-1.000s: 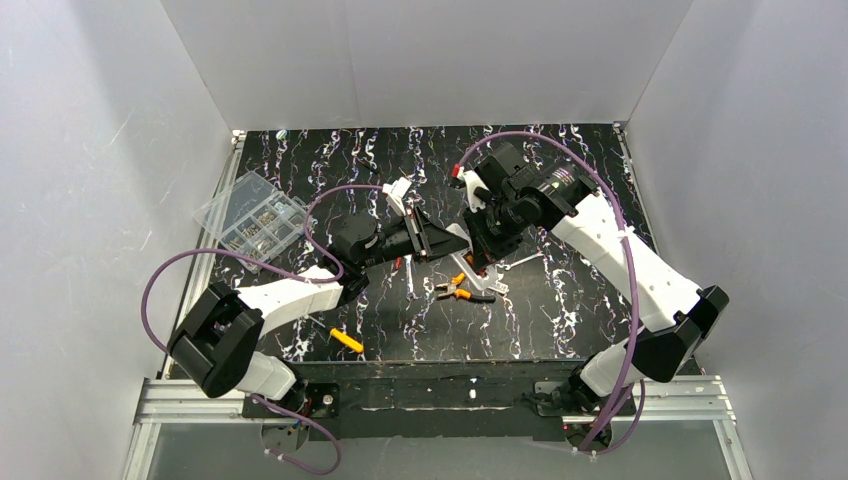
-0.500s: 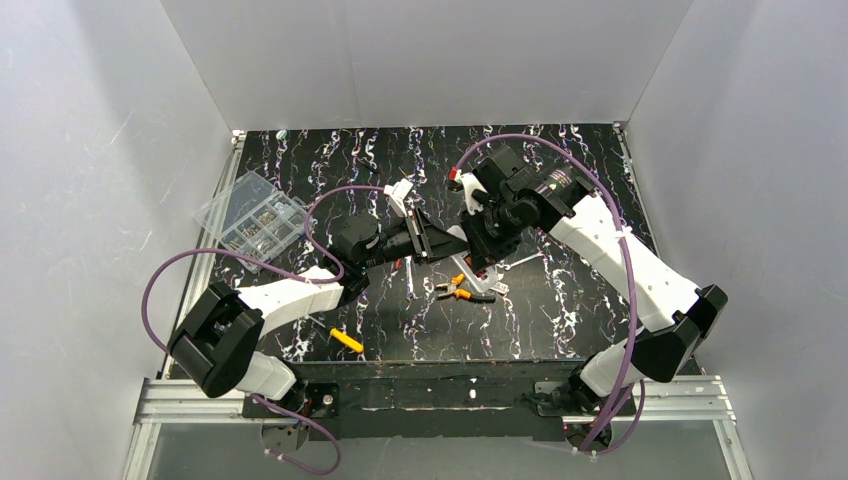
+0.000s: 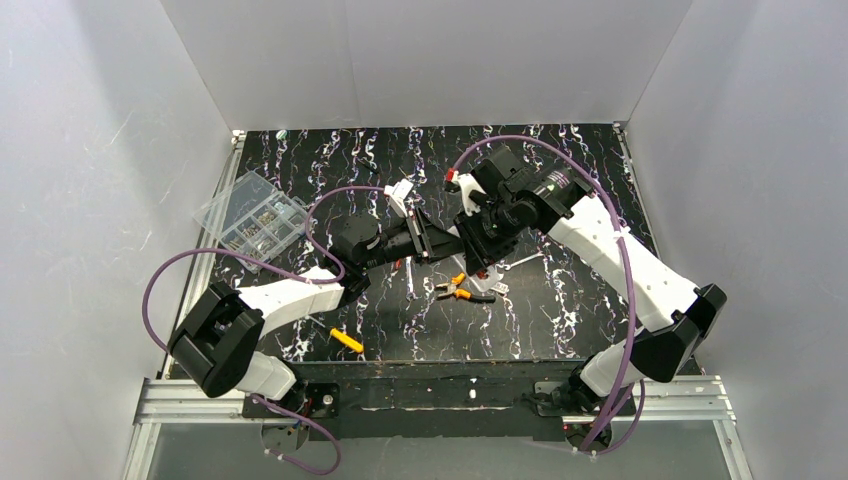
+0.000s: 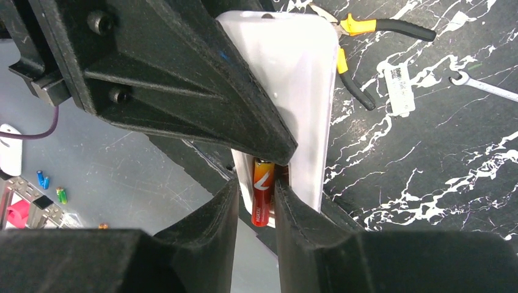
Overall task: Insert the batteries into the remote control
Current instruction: Load the battery into the remote control.
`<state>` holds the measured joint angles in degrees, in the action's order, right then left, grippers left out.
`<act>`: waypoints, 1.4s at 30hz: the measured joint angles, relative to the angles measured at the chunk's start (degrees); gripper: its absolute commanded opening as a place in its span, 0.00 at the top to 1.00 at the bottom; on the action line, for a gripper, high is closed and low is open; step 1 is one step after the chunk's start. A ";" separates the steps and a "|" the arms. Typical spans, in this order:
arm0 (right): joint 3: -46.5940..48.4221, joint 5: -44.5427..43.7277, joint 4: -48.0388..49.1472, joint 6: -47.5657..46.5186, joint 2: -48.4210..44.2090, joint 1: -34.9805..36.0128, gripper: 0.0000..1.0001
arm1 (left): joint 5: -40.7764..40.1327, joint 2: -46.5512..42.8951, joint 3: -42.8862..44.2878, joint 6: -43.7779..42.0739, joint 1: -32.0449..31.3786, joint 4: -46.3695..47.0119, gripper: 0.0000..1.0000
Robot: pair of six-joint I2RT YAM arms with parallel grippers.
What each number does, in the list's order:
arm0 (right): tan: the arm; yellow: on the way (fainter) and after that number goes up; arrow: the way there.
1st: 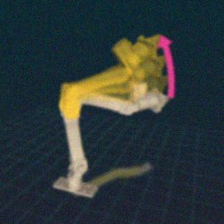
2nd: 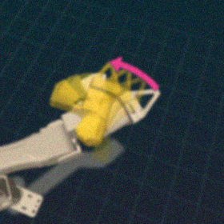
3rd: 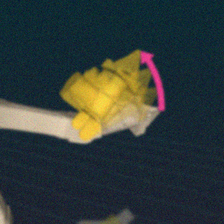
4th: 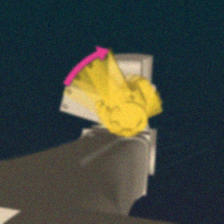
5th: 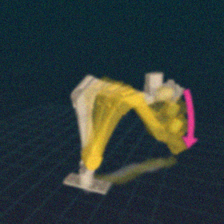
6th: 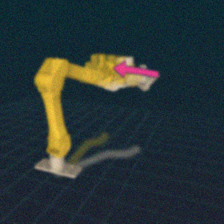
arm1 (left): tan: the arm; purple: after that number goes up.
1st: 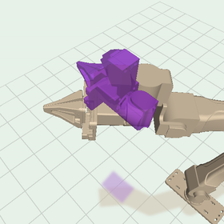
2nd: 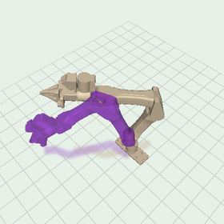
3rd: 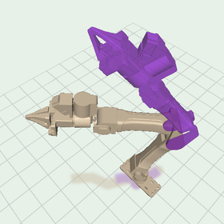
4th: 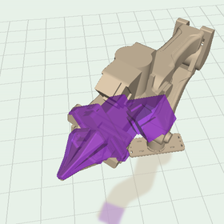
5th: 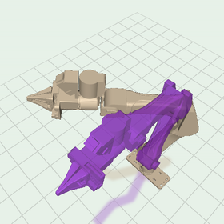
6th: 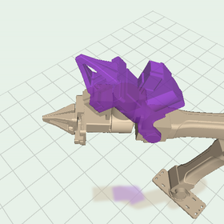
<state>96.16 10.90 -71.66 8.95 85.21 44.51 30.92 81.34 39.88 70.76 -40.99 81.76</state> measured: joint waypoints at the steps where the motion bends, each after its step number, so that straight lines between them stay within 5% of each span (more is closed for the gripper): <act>1: -0.13 0.15 0.04 0.00 -0.02 0.11 0.64 | -0.07 0.00 0.00 -0.02 -0.07 0.00 1.00; 33: 4.22 -2.05 1.03 -4.50 -5.07 0.09 0.56 | 0.42 0.85 0.00 1.44 -0.50 0.70 1.00; 42: -22.32 9.14 22.82 -23.78 -27.78 -0.39 0.41 | 1.11 0.85 0.00 3.34 -0.50 0.70 1.00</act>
<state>73.84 20.03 -48.84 -14.83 57.43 44.12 32.03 82.19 39.88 74.11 -41.50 82.46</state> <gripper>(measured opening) 0.571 0.252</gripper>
